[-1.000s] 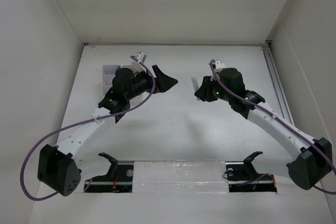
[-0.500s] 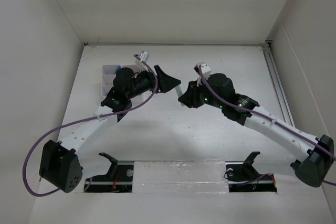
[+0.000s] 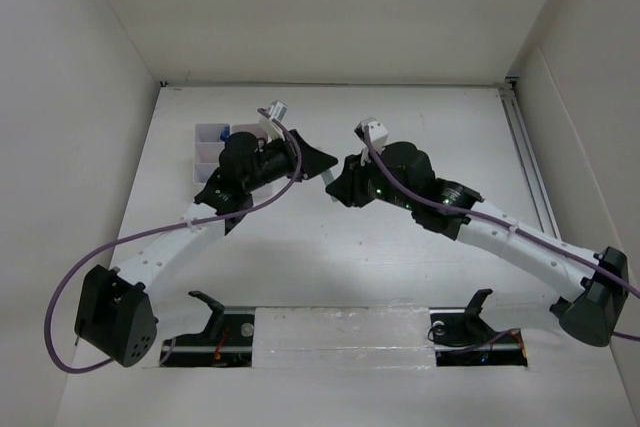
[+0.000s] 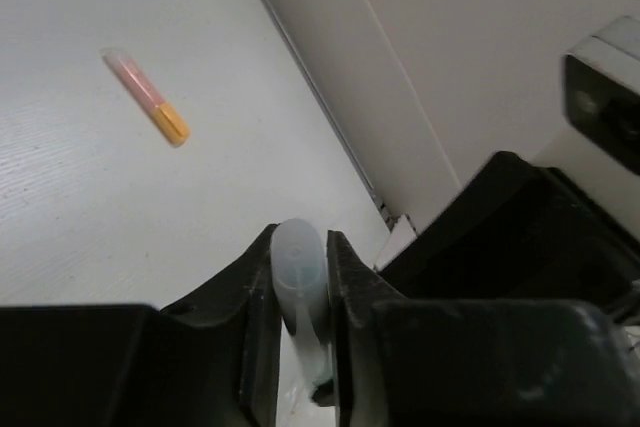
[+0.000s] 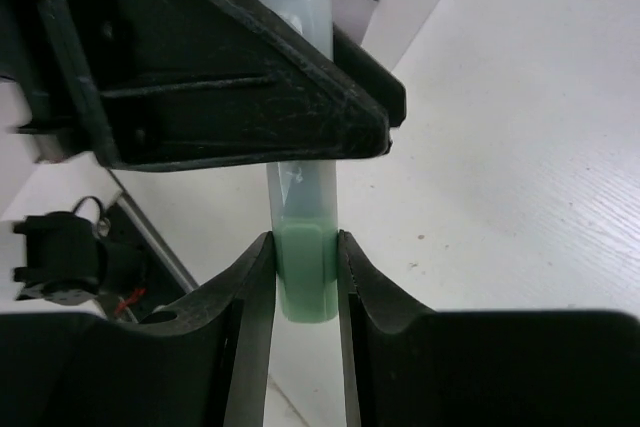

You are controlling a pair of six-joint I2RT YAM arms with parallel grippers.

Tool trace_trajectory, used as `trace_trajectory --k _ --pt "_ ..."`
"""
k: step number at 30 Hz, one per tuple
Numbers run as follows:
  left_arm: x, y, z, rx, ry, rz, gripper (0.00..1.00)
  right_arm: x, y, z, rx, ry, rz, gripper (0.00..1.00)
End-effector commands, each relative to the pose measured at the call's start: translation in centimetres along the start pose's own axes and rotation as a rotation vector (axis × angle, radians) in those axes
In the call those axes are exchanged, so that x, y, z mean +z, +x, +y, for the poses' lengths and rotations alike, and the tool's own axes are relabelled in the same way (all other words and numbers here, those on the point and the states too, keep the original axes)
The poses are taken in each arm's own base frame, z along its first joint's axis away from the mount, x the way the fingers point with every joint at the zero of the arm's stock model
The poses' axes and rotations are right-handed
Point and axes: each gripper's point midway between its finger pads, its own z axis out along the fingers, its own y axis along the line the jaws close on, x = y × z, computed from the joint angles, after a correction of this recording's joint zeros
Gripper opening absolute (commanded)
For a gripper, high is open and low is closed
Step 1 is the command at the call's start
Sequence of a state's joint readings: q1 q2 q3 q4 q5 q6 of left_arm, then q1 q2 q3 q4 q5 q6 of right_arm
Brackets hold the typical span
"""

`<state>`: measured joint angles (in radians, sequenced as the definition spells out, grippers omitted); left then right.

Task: Sort the stationery into containers
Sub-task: Pass the stationery from the right arm to the left

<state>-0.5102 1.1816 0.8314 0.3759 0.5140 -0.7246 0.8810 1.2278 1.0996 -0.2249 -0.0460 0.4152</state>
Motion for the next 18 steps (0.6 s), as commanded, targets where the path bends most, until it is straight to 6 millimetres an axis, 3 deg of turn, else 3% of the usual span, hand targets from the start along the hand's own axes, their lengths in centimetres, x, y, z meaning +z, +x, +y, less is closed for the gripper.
trace_trajectory --k 1,2,4,5,6,7,10,12,17,18 --pt "0.1 -2.3 -0.5 0.047 -0.011 -0.078 0.07 -0.5 -3.0 3.6 -0.010 -0.102 -0.092 0.00" --pt "0.1 -2.3 -0.5 0.047 -0.011 -0.078 0.00 -0.3 -2.7 3.6 -0.012 -0.096 -0.084 0.00" --pt "-0.1 -3.1 -0.5 0.049 -0.034 -0.109 0.00 -0.2 -2.7 3.6 -0.021 -0.096 -0.085 0.02" --pt "-0.4 -4.0 -1.1 0.059 -0.033 -0.143 0.00 -0.1 -2.3 3.4 -0.021 -0.092 -0.077 0.13" --pt "-0.9 -4.6 -1.3 0.071 -0.048 -0.170 0.00 -0.1 -2.6 3.3 -0.033 -0.084 -0.093 0.51" --pt "-1.4 -5.2 -0.1 0.059 -0.124 -0.214 0.00 -0.2 -2.5 2.7 -0.031 -0.056 -0.101 0.68" --pt "-3.3 -7.0 1.4 0.091 -0.267 -0.310 0.00 -0.8 -2.8 1.3 -0.037 0.008 -0.136 1.00" --pt "-4.8 -8.7 3.1 0.098 -0.390 -0.406 0.00 -1.1 -2.1 -0.1 -0.036 0.069 -0.133 1.00" --pt "-8.5 -9.0 8.7 0.020 -0.715 -0.528 0.00 -2.6 -2.0 -2.6 -0.038 0.171 -0.148 1.00" --pt "-10.3 -9.8 10.3 0.001 -0.818 -0.605 0.00 -2.8 -1.5 -3.3 -0.039 0.201 -0.142 1.00"
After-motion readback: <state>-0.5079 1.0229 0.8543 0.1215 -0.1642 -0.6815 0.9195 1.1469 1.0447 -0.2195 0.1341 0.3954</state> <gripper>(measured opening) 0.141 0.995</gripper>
